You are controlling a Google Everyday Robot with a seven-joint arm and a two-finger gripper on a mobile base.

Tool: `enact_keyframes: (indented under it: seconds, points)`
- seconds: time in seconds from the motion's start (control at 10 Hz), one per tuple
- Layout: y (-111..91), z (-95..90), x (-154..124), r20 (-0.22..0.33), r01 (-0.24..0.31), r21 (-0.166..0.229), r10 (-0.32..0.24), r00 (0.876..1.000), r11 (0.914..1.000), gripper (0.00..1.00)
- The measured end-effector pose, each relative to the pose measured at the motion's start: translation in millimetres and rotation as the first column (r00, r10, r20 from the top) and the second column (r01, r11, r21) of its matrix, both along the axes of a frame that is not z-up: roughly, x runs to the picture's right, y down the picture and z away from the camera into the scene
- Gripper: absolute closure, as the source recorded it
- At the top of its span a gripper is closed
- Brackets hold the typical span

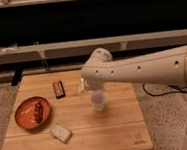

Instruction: Place the eraser in the ceramic cup

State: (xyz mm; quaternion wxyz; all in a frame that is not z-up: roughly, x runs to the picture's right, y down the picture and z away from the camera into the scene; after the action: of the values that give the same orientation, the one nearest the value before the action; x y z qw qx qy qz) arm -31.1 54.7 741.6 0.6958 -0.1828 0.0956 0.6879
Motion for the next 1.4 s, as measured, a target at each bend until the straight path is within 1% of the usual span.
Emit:
enact_keyframes:
  seconds: [0.1,0.2,0.4,0.6,0.8,0.9,1.0,1.2,1.4]
  points:
    - [-4.1,3.3,-17.8,0.017,0.033,0.007,-0.033,0.999,0.9994,0.2]
    - [-8.3,7.3,-38.8,0.04,0.076,0.017,-0.077,0.996,0.9969,0.2]
    - [-15.7,19.3,-86.3,0.09,0.173,0.042,-0.176,0.98,0.984,0.2]
    - [-20.8,36.1,-121.4,0.121,0.233,0.054,-0.238,0.964,0.971,0.2]
    - [-24.1,55.9,-152.1,0.145,0.272,0.058,-0.278,0.95,0.9605,0.2]
    - [-26.4,70.8,-167.8,0.156,0.291,0.056,-0.296,0.942,0.955,0.2]
    - [-27.2,81.1,-173.4,0.154,0.305,0.052,-0.309,0.938,0.951,0.2]
    - [-35.0,109.0,-184.6,0.149,0.323,0.047,-0.327,0.933,0.9451,0.2]
    - [-35.0,135.7,-201.2,0.149,0.344,0.044,-0.347,0.926,0.9378,0.2]
